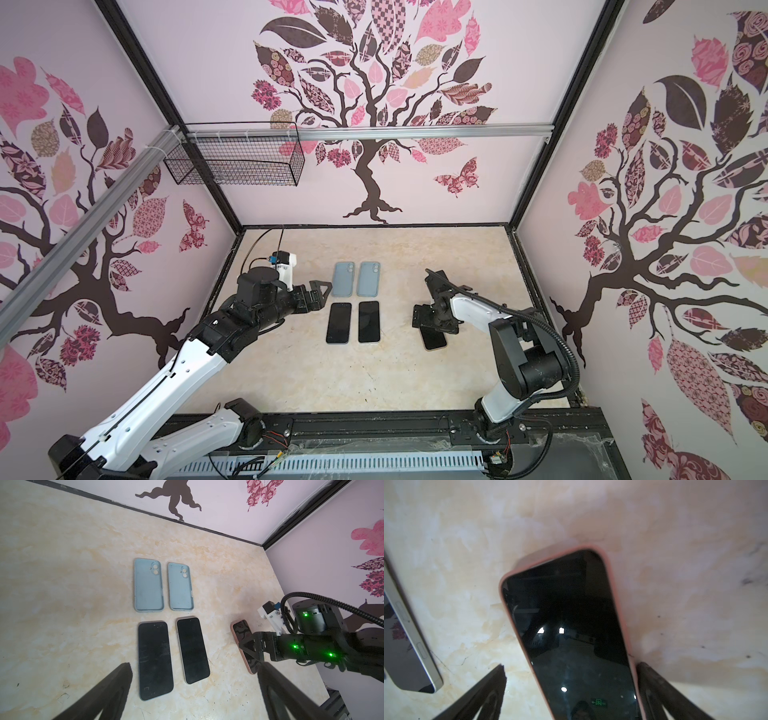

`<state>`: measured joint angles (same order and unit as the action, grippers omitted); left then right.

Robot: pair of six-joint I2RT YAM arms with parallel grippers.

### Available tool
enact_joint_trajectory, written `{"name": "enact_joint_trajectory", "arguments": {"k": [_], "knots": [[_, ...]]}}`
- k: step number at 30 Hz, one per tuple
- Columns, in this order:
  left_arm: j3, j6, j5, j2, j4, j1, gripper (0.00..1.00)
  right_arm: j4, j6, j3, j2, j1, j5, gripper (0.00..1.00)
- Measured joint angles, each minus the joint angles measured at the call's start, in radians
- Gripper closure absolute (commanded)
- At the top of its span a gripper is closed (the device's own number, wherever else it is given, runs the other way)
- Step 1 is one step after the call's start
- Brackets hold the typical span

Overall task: Take the phone out of the phone case
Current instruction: 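Lower the right gripper and close it on the pink-cased phone's end, then lift the pink-cased phone upright with the right gripper while the left gripper approaches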

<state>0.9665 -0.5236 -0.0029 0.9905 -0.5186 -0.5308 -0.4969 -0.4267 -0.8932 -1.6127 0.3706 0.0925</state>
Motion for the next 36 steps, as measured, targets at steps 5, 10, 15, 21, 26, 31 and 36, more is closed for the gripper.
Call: {"name": "enact_joint_trajectory", "arguments": {"k": [5, 10, 15, 21, 26, 31, 36], "knots": [[0.0, -0.001, 0.012, 0.005, -0.005, 0.003, 0.02, -0.052, 0.001, -0.059, -0.054, 0.036, -0.058, 0.0], [0.0, -0.002, 0.016, 0.005, -0.011, 0.01, 0.02, -0.088, 0.007, -0.123, -0.114, 0.063, -0.111, 0.01], [-0.009, -0.003, 0.023, 0.006, -0.013, 0.011, 0.02, -0.114, 0.019, -0.185, -0.173, 0.072, -0.157, 0.01], [-0.015, -0.003, 0.027, 0.006, -0.026, 0.013, 0.02, -0.125, 0.046, -0.244, -0.22, 0.072, -0.169, 0.07], [-0.026, -0.003, 0.021, 0.006, -0.028, 0.014, 0.02, -0.13, 0.063, -0.262, -0.234, 0.072, -0.169, 0.11], [-0.052, -0.01, 0.002, -0.005, -0.029, 0.016, 0.02, -0.139, 0.075, -0.274, -0.243, 0.072, -0.174, 0.18], [-0.069, -0.049, -0.033, -0.021, -0.018, 0.016, 0.02, -0.138, 0.078, -0.278, -0.244, 0.074, -0.183, 0.25]]}}
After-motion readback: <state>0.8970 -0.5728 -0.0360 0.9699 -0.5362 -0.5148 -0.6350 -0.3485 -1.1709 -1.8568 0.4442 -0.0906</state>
